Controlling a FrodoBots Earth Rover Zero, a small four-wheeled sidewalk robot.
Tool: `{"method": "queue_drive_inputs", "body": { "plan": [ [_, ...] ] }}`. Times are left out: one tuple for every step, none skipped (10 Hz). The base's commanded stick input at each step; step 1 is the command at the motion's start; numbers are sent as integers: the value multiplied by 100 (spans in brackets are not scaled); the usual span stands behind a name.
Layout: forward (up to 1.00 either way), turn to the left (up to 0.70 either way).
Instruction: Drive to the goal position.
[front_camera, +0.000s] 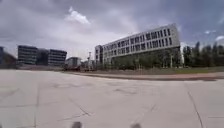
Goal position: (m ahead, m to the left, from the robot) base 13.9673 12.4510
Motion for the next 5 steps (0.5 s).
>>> {"method": "queue_drive_inputs", "body": {
  "plan": [
    [70,35],
    [70,31],
    [70,27],
    [70,3],
    [70,1]
  ]
}}
